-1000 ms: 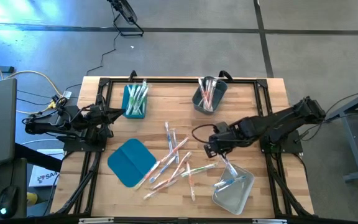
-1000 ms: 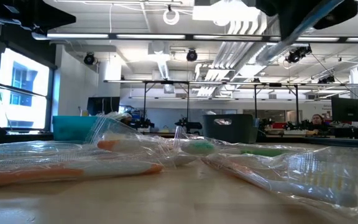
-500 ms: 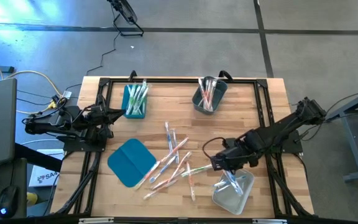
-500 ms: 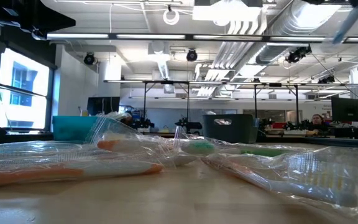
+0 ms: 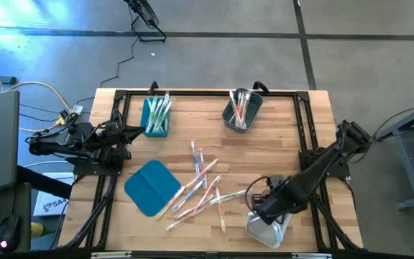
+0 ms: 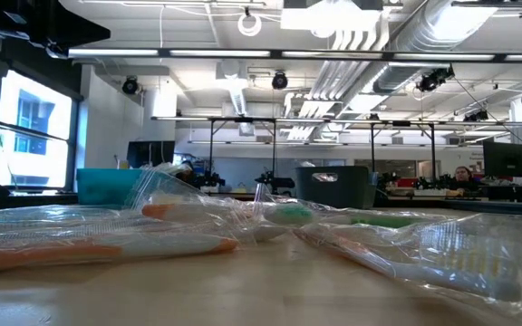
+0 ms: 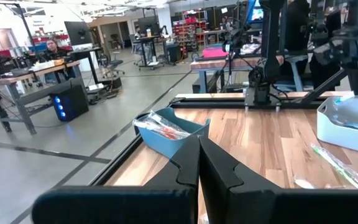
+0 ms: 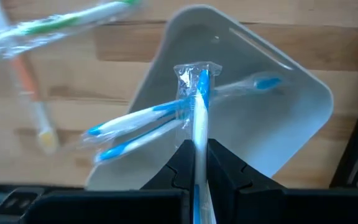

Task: Pick & Place Toothbrushes
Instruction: Put the blue toothbrush into the light gray bin, then put the orange toothbrush into the dark gray bin

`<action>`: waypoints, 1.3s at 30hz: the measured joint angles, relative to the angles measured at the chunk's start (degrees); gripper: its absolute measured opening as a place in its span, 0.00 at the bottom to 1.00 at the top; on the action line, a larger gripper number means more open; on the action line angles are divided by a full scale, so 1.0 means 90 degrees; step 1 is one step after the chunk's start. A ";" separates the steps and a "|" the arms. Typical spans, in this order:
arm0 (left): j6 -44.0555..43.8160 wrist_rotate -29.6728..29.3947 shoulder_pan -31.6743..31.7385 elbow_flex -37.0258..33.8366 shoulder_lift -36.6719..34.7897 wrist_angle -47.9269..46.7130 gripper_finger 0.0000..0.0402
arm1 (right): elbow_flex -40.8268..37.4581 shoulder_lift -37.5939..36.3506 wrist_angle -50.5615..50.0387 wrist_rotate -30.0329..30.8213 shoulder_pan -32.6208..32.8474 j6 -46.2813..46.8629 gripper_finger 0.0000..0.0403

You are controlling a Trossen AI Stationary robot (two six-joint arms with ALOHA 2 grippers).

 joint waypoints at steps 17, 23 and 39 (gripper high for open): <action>-0.0384 0.0015 0.0000 0.0000 0.0002 -0.0284 0.00 | 0.0000 0.0854 -0.0183 0.0168 0.0037 -0.0335 0.05; -0.0497 0.0017 -0.0002 0.0000 0.0002 -0.0301 0.00 | 0.0000 0.0960 -0.0104 -0.0121 -0.0029 -0.0833 0.10; -0.0500 0.0017 -0.0002 0.0000 0.0002 -0.0292 0.00 | 0.0000 0.0768 -0.0203 -0.0618 -0.0683 -0.1752 0.32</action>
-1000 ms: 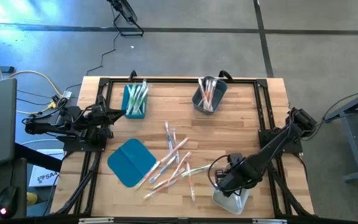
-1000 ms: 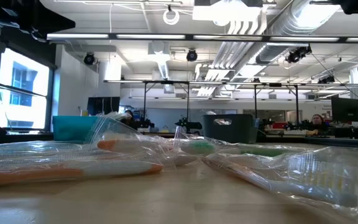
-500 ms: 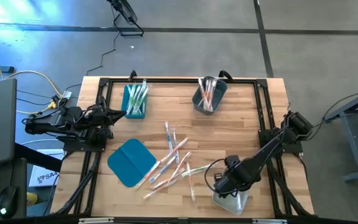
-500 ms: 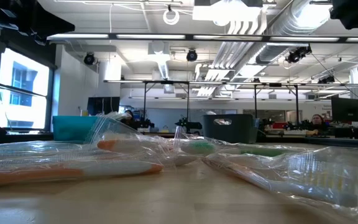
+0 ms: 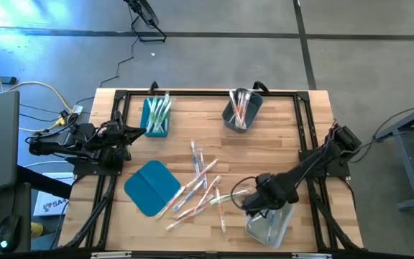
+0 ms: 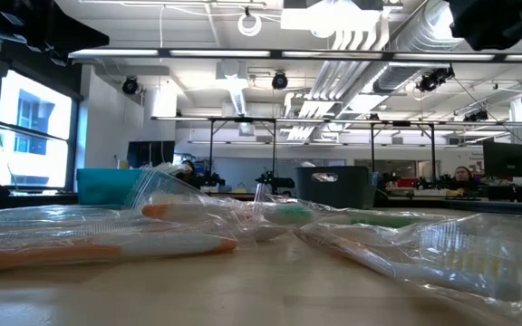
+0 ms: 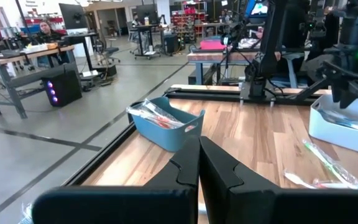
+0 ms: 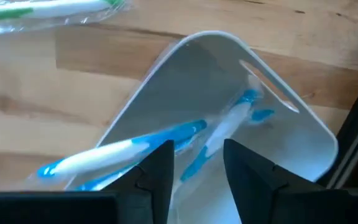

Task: Pick & Place Toothbrushes
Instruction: Put the orange toothbrush into the dark gray bin

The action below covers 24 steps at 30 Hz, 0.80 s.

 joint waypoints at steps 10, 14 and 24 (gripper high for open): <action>-0.0001 0.0002 0.0001 0.0000 0.0000 0.0001 0.00 | 0.0000 -0.0744 0.0307 -0.0606 -0.0539 -0.0850 0.16; -0.0002 0.0002 0.0001 0.0000 -0.0002 0.0001 0.00 | 0.0000 -0.1093 0.0335 -0.0563 -0.0691 -0.1249 0.11; -0.0002 0.0002 0.0000 0.0000 -0.0002 0.0001 0.00 | 0.0002 -0.1642 0.0381 0.0599 -0.1191 -0.3134 0.05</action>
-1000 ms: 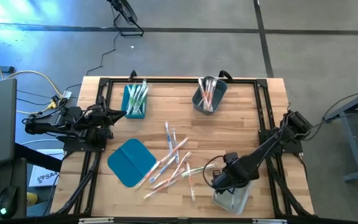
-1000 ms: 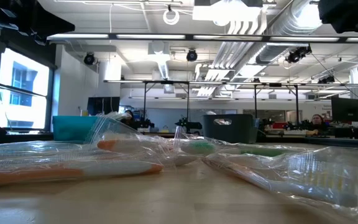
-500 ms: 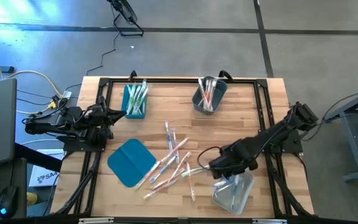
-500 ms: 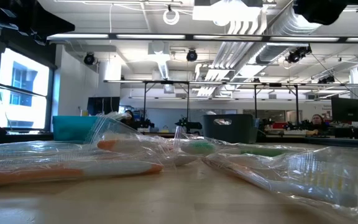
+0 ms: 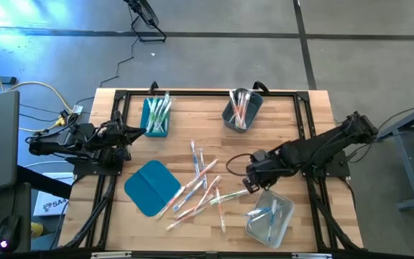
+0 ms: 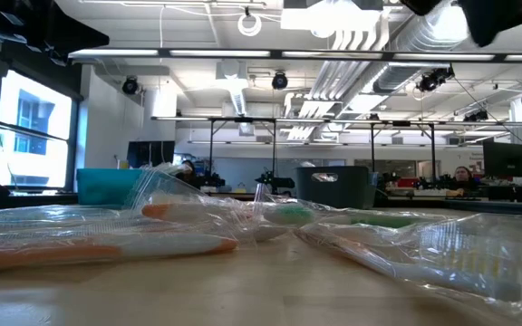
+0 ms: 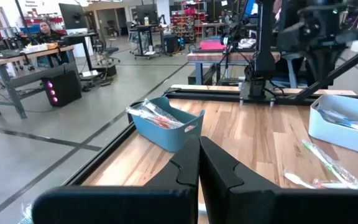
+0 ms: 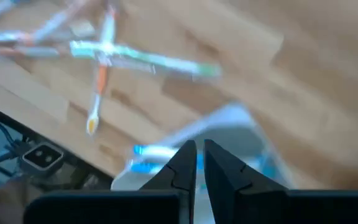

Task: Pick & Place Toothbrushes
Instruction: Put the orange toothbrush into the dark gray bin

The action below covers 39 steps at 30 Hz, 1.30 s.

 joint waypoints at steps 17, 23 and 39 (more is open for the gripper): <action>0.0036 -0.0002 0.0000 0.0000 0.0001 -0.0032 0.00 | 0.0000 -0.0299 0.0436 0.0539 -0.1003 -0.4087 0.04; 0.0055 -0.0005 0.0001 0.0000 0.0001 -0.0030 0.00 | 0.0000 -0.0299 0.0564 0.0688 -0.1199 -0.4781 0.04; 0.0057 -0.0023 0.0002 0.0000 0.0000 -0.0032 0.00 | 0.0000 -0.0403 0.1306 0.1172 -0.1495 -0.6528 0.04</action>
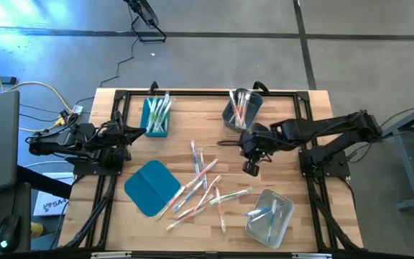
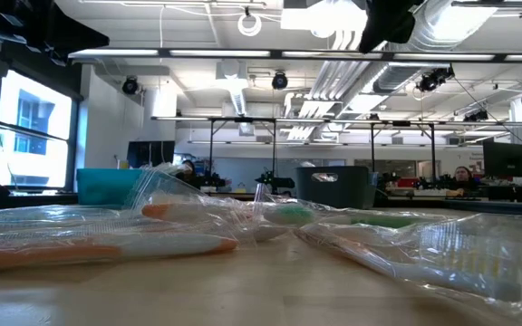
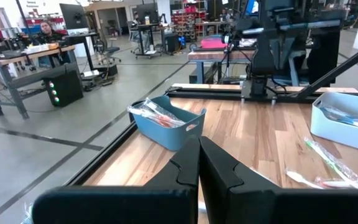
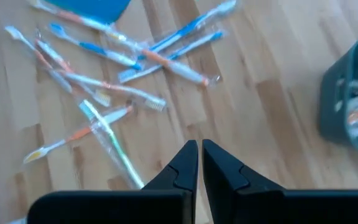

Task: Pick & Place Toothbrushes
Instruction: Put the orange toothbrush into the dark gray bin

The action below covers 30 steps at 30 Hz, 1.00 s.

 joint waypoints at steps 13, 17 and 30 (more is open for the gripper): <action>0.0001 -0.0016 -0.0001 0.0000 -0.0001 -0.0015 0.00 | -0.2224 -0.1619 0.2880 0.0018 -0.0560 -0.0948 0.04; 0.0001 -0.0016 -0.0001 0.0000 -0.0001 -0.0002 0.00 | -0.3236 -0.2001 0.4370 0.0016 -0.0848 -0.1272 0.04; -0.0001 -0.0011 0.0000 0.0000 0.0001 0.0005 0.00 | -0.4787 -0.2172 0.7507 -0.0604 -0.2098 -0.1966 0.04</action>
